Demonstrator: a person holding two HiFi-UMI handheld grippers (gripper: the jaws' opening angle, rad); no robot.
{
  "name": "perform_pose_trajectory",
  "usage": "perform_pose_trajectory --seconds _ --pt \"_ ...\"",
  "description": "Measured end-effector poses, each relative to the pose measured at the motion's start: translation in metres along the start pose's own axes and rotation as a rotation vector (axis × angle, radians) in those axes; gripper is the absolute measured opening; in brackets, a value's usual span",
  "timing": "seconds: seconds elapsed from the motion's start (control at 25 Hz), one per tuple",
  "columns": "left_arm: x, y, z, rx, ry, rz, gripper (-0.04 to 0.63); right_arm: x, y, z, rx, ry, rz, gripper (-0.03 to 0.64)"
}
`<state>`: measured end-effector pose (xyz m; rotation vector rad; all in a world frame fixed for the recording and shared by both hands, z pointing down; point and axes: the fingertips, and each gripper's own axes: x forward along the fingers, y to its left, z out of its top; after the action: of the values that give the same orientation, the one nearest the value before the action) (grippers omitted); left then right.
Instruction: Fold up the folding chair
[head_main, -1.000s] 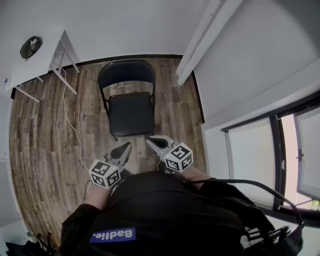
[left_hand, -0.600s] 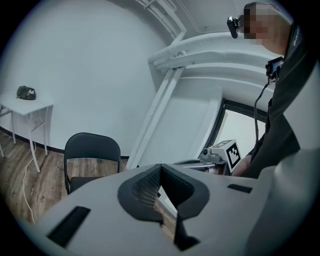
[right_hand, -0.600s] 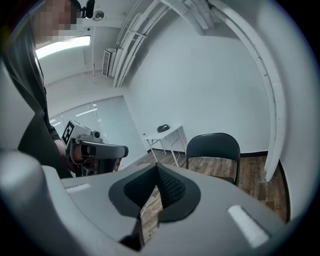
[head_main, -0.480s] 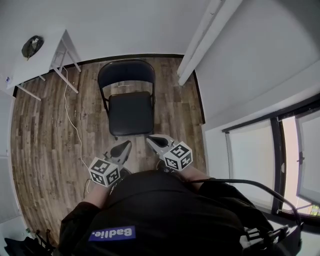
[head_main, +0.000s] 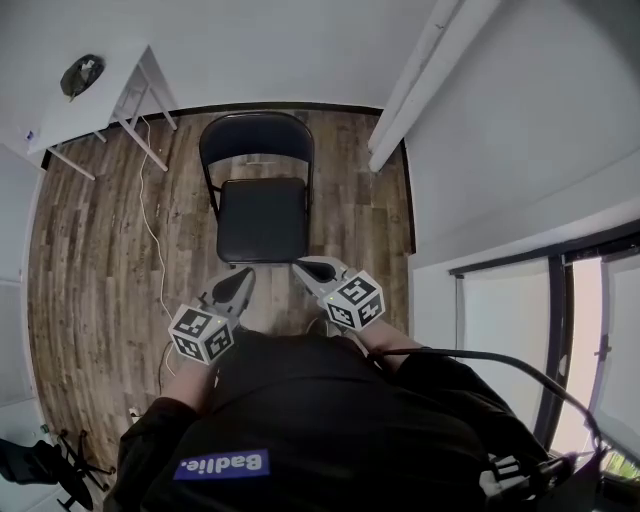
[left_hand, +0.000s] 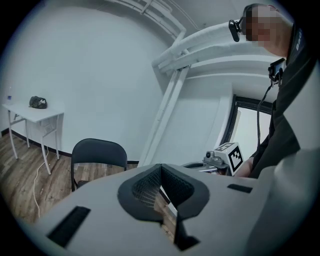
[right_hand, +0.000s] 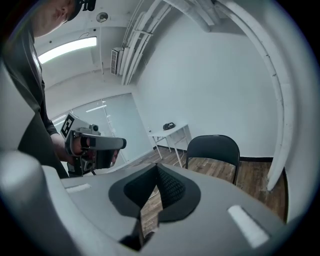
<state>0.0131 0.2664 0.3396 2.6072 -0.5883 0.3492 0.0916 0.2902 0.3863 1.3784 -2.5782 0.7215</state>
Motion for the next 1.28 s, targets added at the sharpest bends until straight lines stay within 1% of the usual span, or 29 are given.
perform_pose_trajectory --seconds 0.16,0.32,0.52,0.72,0.96,1.12,1.28 --pt "0.002 0.004 0.003 -0.009 -0.003 0.031 0.003 0.002 -0.009 0.000 0.003 0.019 0.019 0.002" --pt "0.008 0.024 0.008 -0.031 -0.020 0.047 0.003 0.018 -0.020 0.003 0.000 0.041 0.030 0.002" --pt "0.013 0.072 0.013 -0.063 -0.021 0.030 0.003 0.060 -0.034 0.015 -0.004 0.094 0.005 0.002" --pt "0.024 0.126 0.028 -0.077 -0.021 -0.004 0.003 0.107 -0.052 0.038 -0.027 0.139 -0.029 0.002" --pt "0.036 0.189 0.035 -0.091 -0.005 -0.037 0.003 0.162 -0.073 0.067 -0.049 0.145 -0.071 0.002" --pt "0.043 0.213 0.029 -0.133 -0.006 -0.017 0.003 0.183 -0.090 0.079 -0.079 0.161 -0.080 0.002" --pt "0.045 0.227 0.030 -0.171 -0.031 0.015 0.004 0.198 -0.106 0.092 -0.125 0.180 -0.054 0.002"
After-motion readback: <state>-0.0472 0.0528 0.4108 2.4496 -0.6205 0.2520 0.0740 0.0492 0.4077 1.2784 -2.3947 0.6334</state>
